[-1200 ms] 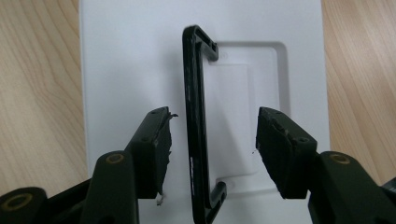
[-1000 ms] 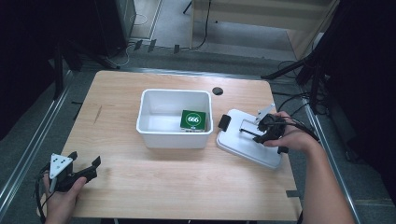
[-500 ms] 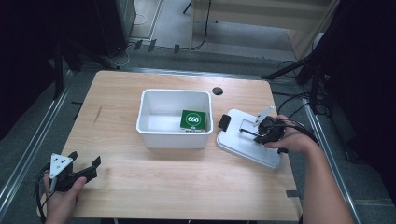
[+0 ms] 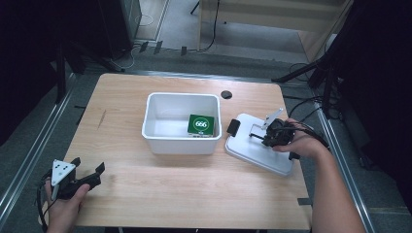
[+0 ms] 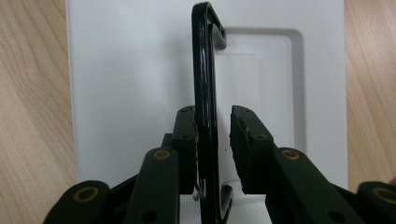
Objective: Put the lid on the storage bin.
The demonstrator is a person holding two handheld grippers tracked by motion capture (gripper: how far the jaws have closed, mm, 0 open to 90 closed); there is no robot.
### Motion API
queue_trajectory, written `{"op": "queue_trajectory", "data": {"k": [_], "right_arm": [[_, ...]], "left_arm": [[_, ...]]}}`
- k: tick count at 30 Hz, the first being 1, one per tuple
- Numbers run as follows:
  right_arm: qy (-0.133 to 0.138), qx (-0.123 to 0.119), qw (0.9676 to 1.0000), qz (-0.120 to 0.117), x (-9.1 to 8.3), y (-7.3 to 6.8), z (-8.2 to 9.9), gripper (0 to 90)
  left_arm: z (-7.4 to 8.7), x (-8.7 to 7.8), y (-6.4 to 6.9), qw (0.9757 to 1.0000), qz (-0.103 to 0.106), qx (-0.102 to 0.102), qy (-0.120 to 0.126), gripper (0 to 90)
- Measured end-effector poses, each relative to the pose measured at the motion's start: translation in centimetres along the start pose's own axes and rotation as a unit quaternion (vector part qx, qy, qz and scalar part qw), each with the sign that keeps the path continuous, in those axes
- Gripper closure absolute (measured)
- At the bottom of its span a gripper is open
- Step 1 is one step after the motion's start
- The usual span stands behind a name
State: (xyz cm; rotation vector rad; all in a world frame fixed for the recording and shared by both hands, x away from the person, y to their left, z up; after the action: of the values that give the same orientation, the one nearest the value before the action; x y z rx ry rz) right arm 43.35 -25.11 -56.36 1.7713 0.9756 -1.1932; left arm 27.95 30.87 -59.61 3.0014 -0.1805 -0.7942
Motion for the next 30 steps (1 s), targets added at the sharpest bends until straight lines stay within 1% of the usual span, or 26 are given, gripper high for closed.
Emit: {"op": "queue_trajectory", "data": {"k": [4,5,7,10,12,13,14,15,19,22,26,30], "right_arm": [[0.003,-0.001,1.0,-0.003,0.0,0.0,-0.4,76.2],[0.003,-0.001,1.0,-0.005,0.0,0.0,-0.5,78.9],[0.002,-0.001,0.9999,-0.014,-0.1,-0.2,-0.6,82.1],[0.004,-0.002,1.0,-0.008,-0.3,0.1,-0.6,85.1],[0.009,-0.001,0.9999,-0.014,-0.5,0.1,-0.6,85.2],[0.008,-0.006,0.9999,-0.011,-0.5,0.1,-0.5,85.3],[0.006,-0.01,0.9999,-0.003,-0.5,0.2,-0.4,85.3],[0.005,-0.01,0.9999,0.002,-0.6,0.4,-0.3,85.3],[0.014,-0.009,0.9999,0.001,-1.1,0.5,-0.2,85.4],[0.023,-0.01,0.9997,0.004,-1.8,0.7,-0.4,85.4],[0.032,-0.011,0.9994,0.01,-3.0,1.1,-0.7,85.4],[0.028,-0.021,0.9993,0.012,-4.1,1.4,-0.9,85.5]], "left_arm": [[0.0,0.0,0.0,1.0,0.0,0.0,0.0,14.7],[0.0,0.0,0.0,1.0,0.0,0.0,0.0,14.8],[0.0,0.0,0.0,1.0,0.0,-0.001,0.0,14.7],[0.0,0.0,0.0,1.0,0.001,-0.001,0.001,14.7],[0.0,0.0,0.0,1.0,0.001,-0.001,0.001,14.7],[0.0,0.0,0.0,1.0,0.001,-0.002,0.001,14.7],[0.0,0.0,0.0,1.0,0.001,-0.002,0.002,14.7],[0.0,0.0,0.0,1.0,0.001,-0.002,0.002,14.7],[0.0,0.0,0.0,1.0,0.0,-0.001,0.0,14.8],[0.0,0.0,0.0,1.0,0.0,0.0,0.0,14.7],[0.0,0.0,-0.1,1.0,-0.001,-0.005,0.001,14.8],[0.0,0.0,-0.1,1.0,-0.001,-0.003,0.001,14.7]]}}
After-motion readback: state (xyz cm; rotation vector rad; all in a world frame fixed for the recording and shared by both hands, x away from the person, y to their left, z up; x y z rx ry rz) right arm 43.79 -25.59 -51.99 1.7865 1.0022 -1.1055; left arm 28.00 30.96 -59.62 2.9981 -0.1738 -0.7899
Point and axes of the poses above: each handheld gripper's, and its own axes: x roughly forward along the jaws, z roughly out of its underside, y roughly to its right, the point moved 10 cm from there along x, roughly forward along the jaws, and after that the axes turned 2 degrees about -y, right-handed, at the moved point
